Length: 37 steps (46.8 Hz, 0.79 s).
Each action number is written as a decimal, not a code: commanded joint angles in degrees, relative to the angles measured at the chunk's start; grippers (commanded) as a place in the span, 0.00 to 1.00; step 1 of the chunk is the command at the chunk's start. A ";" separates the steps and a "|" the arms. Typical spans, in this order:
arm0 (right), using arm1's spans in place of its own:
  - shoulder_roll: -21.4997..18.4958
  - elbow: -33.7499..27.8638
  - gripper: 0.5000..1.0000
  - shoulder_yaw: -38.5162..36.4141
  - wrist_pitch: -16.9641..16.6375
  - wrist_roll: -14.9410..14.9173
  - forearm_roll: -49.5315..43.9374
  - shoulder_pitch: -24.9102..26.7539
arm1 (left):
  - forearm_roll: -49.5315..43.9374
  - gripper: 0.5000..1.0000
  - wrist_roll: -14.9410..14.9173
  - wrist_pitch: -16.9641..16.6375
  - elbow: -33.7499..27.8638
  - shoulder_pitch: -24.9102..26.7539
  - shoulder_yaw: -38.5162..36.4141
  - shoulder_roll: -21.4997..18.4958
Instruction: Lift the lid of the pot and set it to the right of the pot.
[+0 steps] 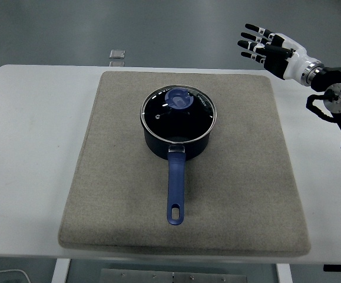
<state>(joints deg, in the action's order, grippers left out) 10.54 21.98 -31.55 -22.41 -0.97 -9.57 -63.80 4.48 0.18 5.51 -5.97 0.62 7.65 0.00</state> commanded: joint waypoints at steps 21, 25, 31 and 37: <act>0.09 -0.01 0.88 -0.09 0.00 0.00 0.07 -0.53 | 0.00 1.00 0.00 -0.15 0.17 0.00 0.00 0.00; 0.09 -0.01 0.88 -0.09 0.00 0.00 0.07 -0.53 | 0.00 1.00 0.00 -0.15 0.26 0.00 0.00 0.00; 0.09 -0.01 0.88 0.00 -0.17 -0.09 0.07 -0.53 | 0.00 1.00 0.00 -0.15 0.17 0.00 0.00 0.00; 0.27 -0.01 0.88 0.00 -0.26 -0.09 -0.01 -0.62 | 0.00 1.00 0.00 -0.15 0.26 0.00 0.00 0.00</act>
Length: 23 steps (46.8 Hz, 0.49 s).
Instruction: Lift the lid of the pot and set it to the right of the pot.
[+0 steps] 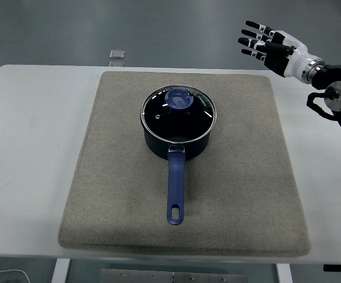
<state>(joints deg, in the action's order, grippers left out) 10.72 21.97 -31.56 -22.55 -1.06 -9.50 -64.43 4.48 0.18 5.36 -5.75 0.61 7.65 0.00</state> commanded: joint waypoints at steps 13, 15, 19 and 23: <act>0.61 0.09 0.87 0.10 -0.04 0.00 -0.17 -1.22 | 0.00 1.00 0.00 0.00 0.03 0.00 0.00 0.00; 0.62 0.09 0.87 0.10 -0.04 0.00 -0.17 -1.40 | 0.00 1.00 0.00 0.00 0.03 0.00 0.00 0.00; 0.79 0.09 0.87 0.19 -0.13 0.00 -1.39 -2.10 | 0.00 1.00 0.00 0.00 0.03 0.00 0.00 0.00; 1.32 0.35 0.87 0.19 -0.39 0.00 -5.34 -3.24 | 0.00 1.00 0.00 0.00 -0.06 0.00 0.00 0.00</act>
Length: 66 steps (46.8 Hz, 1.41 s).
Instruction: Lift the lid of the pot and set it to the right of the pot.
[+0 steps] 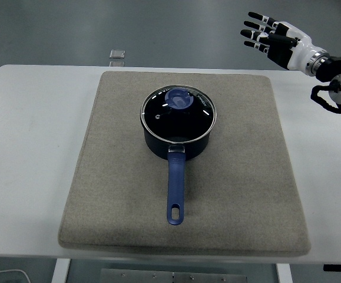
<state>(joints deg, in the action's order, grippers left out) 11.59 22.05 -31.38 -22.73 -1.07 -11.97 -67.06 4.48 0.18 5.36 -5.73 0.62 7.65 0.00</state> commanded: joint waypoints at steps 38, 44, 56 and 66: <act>11.26 21.71 0.86 3.87 -3.90 -0.08 -34.16 -5.18 | 0.00 1.00 0.00 0.00 0.01 0.00 0.00 0.00; 11.61 25.67 0.85 4.57 -3.90 0.01 -39.70 -6.24 | 0.00 1.00 0.00 0.00 -0.07 0.00 0.00 0.00; 11.44 32.35 0.80 10.28 -3.72 -0.08 -47.09 -10.54 | 0.00 1.00 0.00 0.00 0.01 0.00 0.00 0.00; 10.91 37.80 0.74 14.94 -3.72 0.01 -53.50 -13.27 | 0.00 1.00 0.00 0.00 -0.07 0.00 0.00 0.00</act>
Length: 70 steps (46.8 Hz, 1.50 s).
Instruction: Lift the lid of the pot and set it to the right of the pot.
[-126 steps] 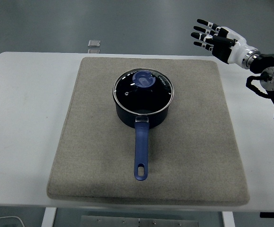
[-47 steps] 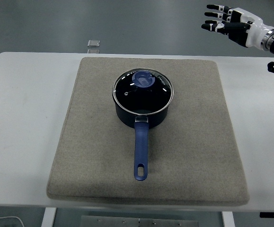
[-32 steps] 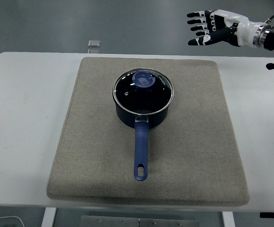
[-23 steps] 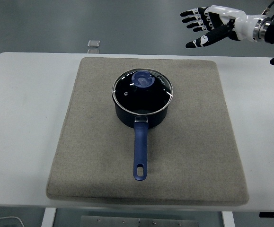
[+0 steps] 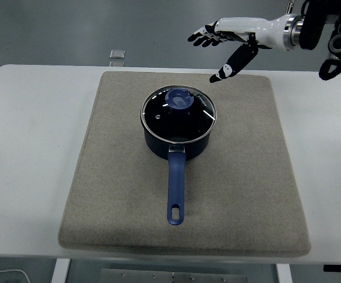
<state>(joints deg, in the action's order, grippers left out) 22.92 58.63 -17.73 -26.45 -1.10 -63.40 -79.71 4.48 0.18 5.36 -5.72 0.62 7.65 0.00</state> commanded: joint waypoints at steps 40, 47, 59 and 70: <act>-6.13 3.06 0.74 11.32 4.30 0.13 -6.56 -3.88 | 0.00 1.00 0.00 0.00 0.00 -0.01 0.00 0.00; -6.22 2.98 0.74 11.40 4.30 0.13 -6.56 -3.79 | 0.00 1.00 0.00 0.00 0.00 -0.01 0.00 0.00; -8.68 2.71 0.72 13.07 5.17 0.13 -6.65 -3.53 | 0.00 1.00 0.00 0.00 0.00 -0.01 0.00 0.00; -8.68 2.27 0.72 13.16 5.97 0.13 -6.65 -3.44 | 0.00 1.00 0.00 0.00 0.00 -0.01 0.00 0.00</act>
<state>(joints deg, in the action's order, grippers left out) 14.19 60.91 -4.57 -20.49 -0.97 -70.05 -83.06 4.48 0.18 5.36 -5.74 0.62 7.65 0.00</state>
